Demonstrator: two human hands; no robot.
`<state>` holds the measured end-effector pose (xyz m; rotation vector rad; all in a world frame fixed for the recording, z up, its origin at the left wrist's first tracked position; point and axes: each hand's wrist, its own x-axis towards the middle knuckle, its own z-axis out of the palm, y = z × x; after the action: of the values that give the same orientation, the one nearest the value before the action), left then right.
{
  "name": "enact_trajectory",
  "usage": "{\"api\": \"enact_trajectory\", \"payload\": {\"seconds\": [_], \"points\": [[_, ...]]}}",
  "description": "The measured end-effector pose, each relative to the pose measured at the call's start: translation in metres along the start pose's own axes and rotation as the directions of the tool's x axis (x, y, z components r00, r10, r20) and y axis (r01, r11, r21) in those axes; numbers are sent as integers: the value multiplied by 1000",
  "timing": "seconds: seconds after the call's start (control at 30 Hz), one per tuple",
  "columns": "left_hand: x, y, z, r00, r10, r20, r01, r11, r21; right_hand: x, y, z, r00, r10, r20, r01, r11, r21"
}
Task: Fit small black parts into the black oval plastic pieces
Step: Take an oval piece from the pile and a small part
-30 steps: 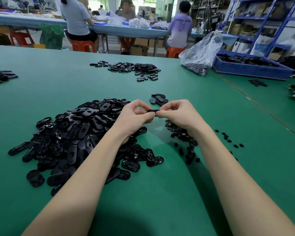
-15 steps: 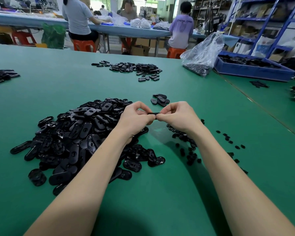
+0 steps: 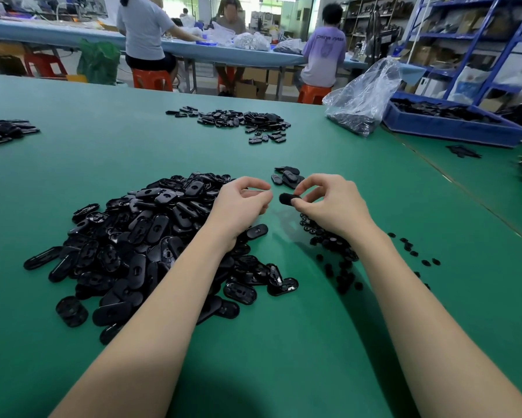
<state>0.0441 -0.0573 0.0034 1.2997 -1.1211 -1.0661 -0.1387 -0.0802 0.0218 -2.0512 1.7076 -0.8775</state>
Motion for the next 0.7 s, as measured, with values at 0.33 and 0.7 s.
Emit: {"api": "enact_trajectory", "payload": {"seconds": [0.33, 0.7], "points": [[2, 1, -1, 998, -48, 32, 50, 998, -47, 68, -11, 13, 984, 127, -129, -141, 984, -112], [5, 0, -4, 998, -48, 46, 51, 997, -59, 109, -8, 33, 965, 246, -97, -260, 949, -178]]}}
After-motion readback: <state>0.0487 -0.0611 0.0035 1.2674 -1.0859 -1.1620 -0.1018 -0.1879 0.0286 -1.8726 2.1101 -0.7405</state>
